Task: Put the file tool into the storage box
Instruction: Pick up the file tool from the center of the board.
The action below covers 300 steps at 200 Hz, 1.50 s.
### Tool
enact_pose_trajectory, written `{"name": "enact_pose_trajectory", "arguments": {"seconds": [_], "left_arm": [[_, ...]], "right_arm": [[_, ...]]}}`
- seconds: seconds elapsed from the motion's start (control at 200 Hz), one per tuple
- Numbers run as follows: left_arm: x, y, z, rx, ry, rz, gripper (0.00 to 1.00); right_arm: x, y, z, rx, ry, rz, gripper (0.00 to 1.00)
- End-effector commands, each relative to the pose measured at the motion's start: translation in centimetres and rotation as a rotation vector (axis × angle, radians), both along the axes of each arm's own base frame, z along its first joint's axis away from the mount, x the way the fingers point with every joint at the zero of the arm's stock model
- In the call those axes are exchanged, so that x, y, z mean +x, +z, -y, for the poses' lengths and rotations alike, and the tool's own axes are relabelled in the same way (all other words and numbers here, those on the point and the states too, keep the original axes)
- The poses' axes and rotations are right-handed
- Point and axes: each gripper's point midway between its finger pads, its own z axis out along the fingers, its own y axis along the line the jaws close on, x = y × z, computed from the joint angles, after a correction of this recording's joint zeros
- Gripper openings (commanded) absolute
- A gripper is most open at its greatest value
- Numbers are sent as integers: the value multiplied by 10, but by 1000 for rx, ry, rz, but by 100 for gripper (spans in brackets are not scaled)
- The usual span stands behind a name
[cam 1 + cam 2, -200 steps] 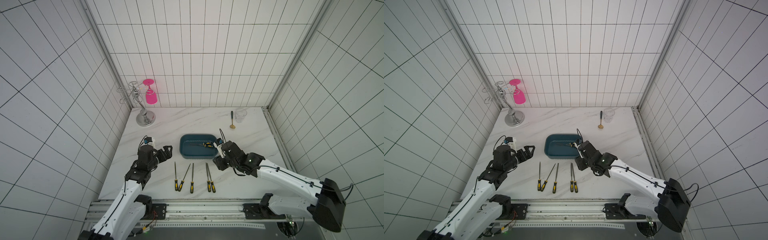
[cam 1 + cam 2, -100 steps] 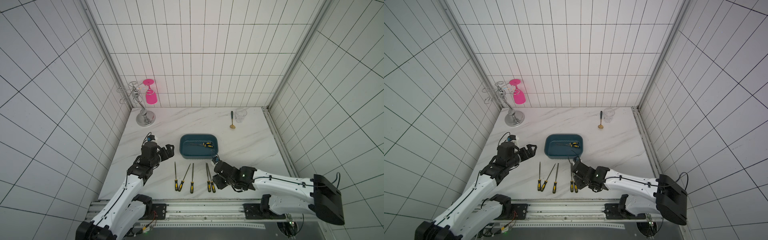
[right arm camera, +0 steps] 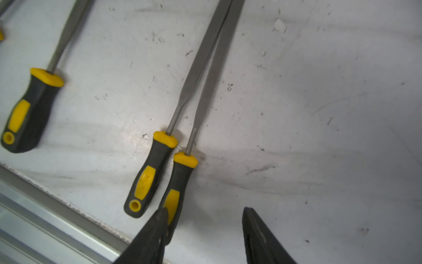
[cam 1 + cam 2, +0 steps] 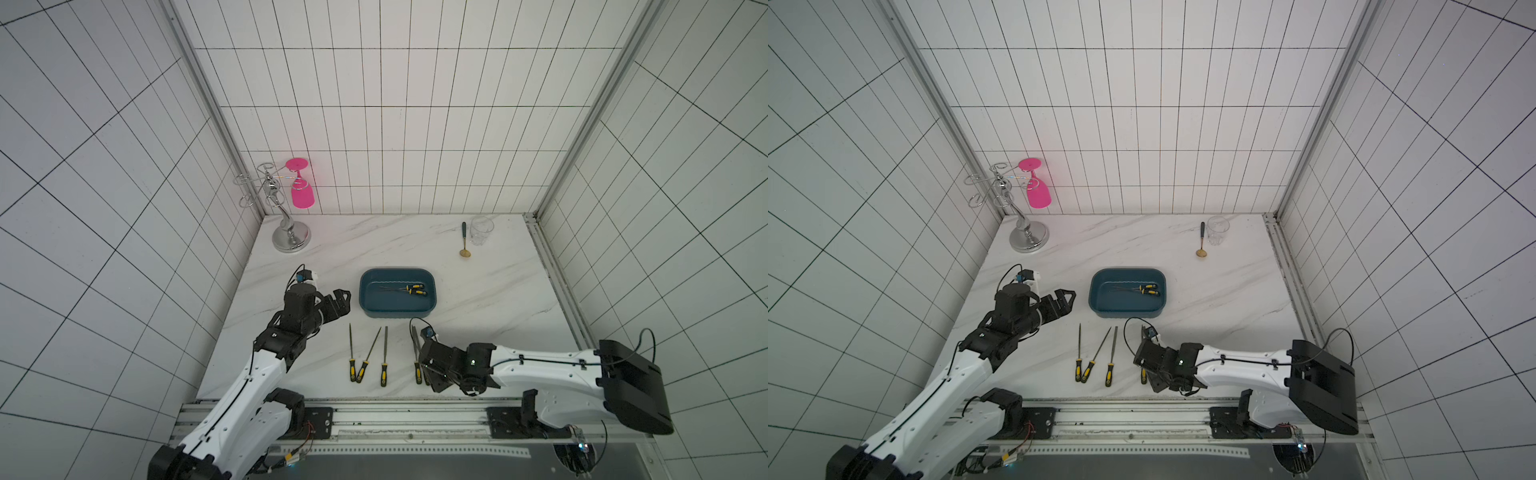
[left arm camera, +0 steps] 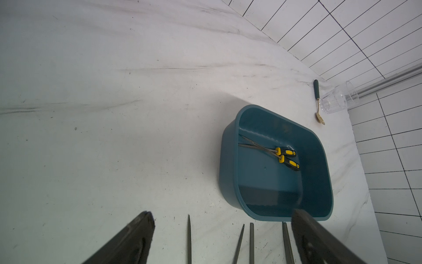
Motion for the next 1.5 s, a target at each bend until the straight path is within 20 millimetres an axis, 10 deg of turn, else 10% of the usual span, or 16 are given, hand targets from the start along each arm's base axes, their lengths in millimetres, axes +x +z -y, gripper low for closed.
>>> {"name": "enact_pose_trajectory", "arguments": {"seconds": [0.0,0.506,0.891,1.497], "left_arm": [[2,14,0,8,-2,29,98],[3,13,-1,24,-6,30,98],[3,12,-1,33,-9,26,98],[2,10,0,28,-14,20,98]], "right_arm": [[4,4,-6,-32,-17,29,56],[22,8,26,-104,-94,106,58],[6,13,-2,44,53,6,59],[5,-21,5,-90,20,-12,53]]}}
